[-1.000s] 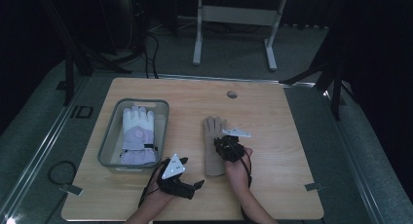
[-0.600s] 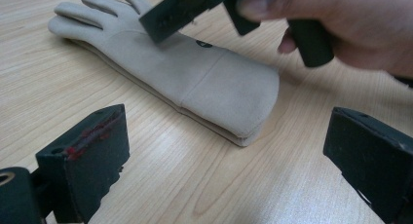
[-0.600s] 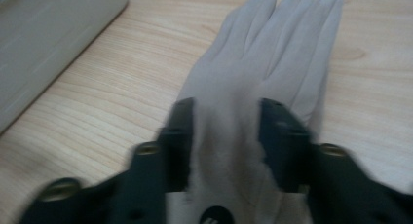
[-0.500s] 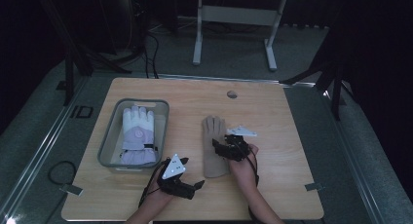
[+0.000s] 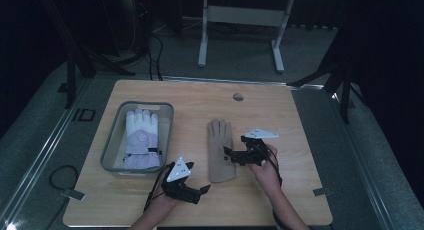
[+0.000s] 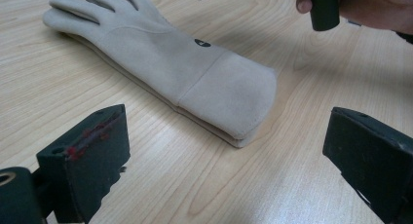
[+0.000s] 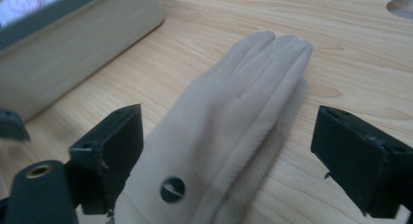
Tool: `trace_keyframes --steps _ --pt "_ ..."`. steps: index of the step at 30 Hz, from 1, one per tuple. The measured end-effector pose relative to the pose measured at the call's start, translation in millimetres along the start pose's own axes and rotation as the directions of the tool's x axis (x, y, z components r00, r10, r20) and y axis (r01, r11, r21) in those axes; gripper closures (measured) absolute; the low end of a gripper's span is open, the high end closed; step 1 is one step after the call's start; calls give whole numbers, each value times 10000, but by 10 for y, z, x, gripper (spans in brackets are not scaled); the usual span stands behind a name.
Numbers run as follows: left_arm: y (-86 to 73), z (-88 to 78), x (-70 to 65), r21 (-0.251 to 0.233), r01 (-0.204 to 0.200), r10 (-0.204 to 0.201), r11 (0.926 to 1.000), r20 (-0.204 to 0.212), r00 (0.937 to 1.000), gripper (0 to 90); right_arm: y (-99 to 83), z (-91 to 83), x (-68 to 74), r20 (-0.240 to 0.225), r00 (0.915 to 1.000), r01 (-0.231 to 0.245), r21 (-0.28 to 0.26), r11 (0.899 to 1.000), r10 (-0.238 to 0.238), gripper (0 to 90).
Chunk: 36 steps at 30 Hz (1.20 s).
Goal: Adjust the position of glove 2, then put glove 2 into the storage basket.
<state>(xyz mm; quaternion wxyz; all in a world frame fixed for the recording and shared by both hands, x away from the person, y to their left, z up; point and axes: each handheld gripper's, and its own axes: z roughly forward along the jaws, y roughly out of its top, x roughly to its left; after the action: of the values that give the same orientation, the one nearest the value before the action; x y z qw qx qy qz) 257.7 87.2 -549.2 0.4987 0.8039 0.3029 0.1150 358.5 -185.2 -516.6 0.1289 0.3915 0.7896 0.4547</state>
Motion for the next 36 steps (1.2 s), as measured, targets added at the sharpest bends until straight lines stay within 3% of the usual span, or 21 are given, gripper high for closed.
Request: trace_keyframes --steps 5,8,14,16,22,25,26,28,32,34,35,36 --pt "-13 41 -8 232 20 -20 9997 8 10000 36 -30 -102 -92 -189 9976 661 -421 9969 -670 150" --pt "-18 55 -7 293 56 -60 9996 109 9999 37 -30 -156 -85 -137 9899 1397 -787 9871 -1412 132" --pt "0 68 10 290 206 -214 9994 295 9993 38 -58 -190 -115 -1146 9878 984 -682 9928 -1058 132" --pt "7 78 19 269 263 -273 9993 375 9989 40 -67 -186 -135 -1616 9825 820 -729 9940 -929 132" --pt "18 122 69 343 156 -172 9993 477 9987 45 -50 -156 -145 -2165 9724 739 -674 9950 -869 142" --pt "36 138 89 395 103 -123 9992 500 9987 49 -28 -145 -142 -2099 9689 1084 -1159 9873 -1310 139" --pt "44 146 95 416 72 -94 9991 521 9986 50 -14 -142 -139 -1948 9730 1050 -1050 9889 -1240 143" --pt "62 162 96 473 2 -29 9989 569 9984 52 29 -126 -160 -2112 9733 806 -527 9954 -900 155" --pt "103 202 94 653 -105 62 9978 655 9978 52 70 -84 -182 -1906 9752 1126 -108 9936 -1125 103" --pt "126 215 95 635 -129 90 9979 614 9981 54 77 -62 -182 -1468 9841 985 -175 9950 -1000 101" --pt "138 213 97 521 -199 171 9984 544 9984 66 83 -43 -190 -1697 9811 978 180 9950 -934 101" --pt "151 219 100 475 -231 201 9986 636 9978 67 80 -24 -189 -1535 9837 966 134 9952 -934 101"
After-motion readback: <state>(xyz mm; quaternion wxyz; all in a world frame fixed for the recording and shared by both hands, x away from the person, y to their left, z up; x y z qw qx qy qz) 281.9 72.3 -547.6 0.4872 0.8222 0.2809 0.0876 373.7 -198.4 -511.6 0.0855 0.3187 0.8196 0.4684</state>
